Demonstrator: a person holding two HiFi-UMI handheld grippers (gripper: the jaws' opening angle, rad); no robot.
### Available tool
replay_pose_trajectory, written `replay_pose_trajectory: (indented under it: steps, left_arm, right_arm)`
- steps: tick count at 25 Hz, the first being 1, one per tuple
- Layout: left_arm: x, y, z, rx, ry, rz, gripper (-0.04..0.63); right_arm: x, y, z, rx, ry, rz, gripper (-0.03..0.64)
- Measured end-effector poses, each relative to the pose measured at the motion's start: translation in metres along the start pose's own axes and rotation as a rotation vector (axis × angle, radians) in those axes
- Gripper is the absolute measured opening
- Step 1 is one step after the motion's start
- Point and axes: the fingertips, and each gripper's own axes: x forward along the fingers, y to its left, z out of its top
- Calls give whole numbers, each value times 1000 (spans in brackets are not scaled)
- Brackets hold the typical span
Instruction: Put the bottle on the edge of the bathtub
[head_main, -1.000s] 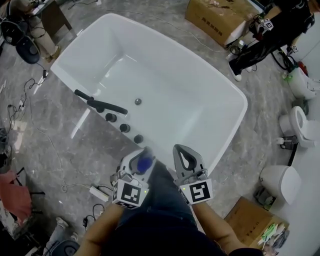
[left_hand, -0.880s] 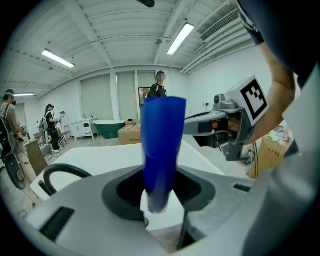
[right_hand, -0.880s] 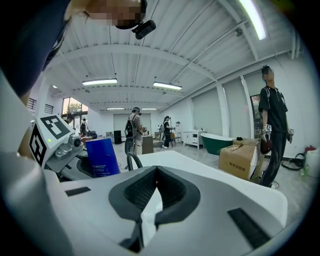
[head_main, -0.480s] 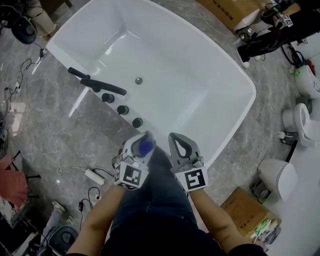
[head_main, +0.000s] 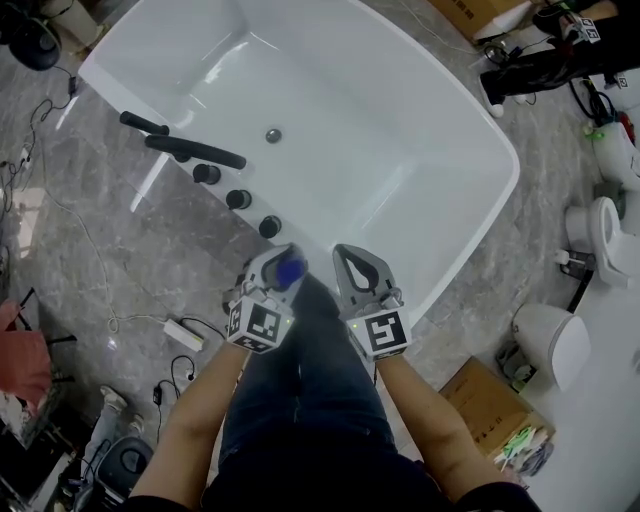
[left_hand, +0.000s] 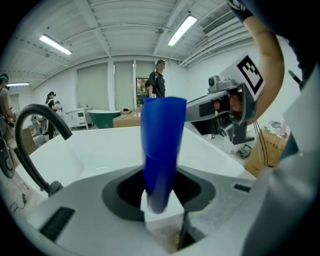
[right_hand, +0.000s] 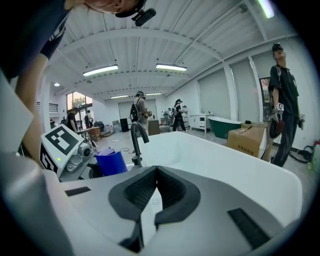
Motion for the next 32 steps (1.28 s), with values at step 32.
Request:
replay_pose_trajectory:
  steps: [32]
  left_arm:
    - [55,-3,-41,-31,-7,-60,155]
  right_arm:
    - [38,2,-27,-26,96,74,17]
